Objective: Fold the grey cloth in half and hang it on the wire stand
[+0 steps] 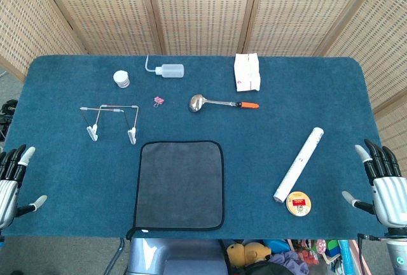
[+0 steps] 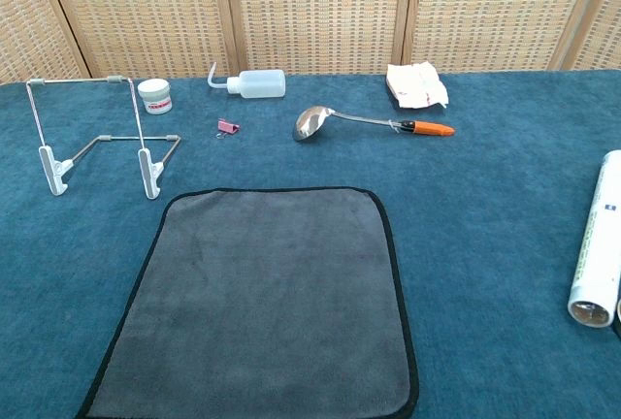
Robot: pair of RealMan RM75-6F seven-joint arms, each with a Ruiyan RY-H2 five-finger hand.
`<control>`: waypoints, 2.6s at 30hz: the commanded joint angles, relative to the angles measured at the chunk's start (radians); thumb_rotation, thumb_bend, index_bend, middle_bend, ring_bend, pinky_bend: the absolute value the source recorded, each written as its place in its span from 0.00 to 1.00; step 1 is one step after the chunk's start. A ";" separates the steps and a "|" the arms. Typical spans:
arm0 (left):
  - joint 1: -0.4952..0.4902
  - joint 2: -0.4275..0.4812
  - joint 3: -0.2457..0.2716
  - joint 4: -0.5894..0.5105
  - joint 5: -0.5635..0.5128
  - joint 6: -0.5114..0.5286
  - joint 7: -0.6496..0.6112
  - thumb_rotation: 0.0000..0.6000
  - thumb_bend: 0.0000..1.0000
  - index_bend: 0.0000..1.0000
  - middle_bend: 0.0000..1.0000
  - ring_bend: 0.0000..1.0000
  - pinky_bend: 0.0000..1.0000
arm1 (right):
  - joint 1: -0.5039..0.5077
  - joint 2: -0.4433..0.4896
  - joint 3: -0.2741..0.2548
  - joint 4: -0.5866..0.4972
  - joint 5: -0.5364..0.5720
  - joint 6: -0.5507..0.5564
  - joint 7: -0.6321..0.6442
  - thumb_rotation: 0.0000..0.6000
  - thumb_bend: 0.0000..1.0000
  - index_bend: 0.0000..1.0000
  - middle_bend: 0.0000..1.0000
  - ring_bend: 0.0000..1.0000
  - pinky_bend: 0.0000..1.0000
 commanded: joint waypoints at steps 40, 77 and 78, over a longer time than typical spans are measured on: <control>-0.604 -0.577 0.152 1.253 0.522 -0.072 -0.665 1.00 0.15 0.26 0.00 0.00 0.00 | -0.015 0.002 0.124 -0.026 0.181 -0.136 -0.105 1.00 0.00 0.00 0.00 0.00 0.00; -0.667 -0.755 0.312 1.488 0.460 -0.088 -0.690 1.00 0.15 0.29 0.00 0.00 0.00 | -0.031 0.009 0.154 -0.034 0.207 -0.169 -0.113 1.00 0.00 0.00 0.00 0.00 0.00; -0.668 -0.755 0.315 1.489 0.459 -0.089 -0.689 1.00 0.15 0.29 0.00 0.00 0.00 | -0.031 0.010 0.154 -0.035 0.206 -0.169 -0.112 1.00 0.00 0.00 0.00 0.00 0.00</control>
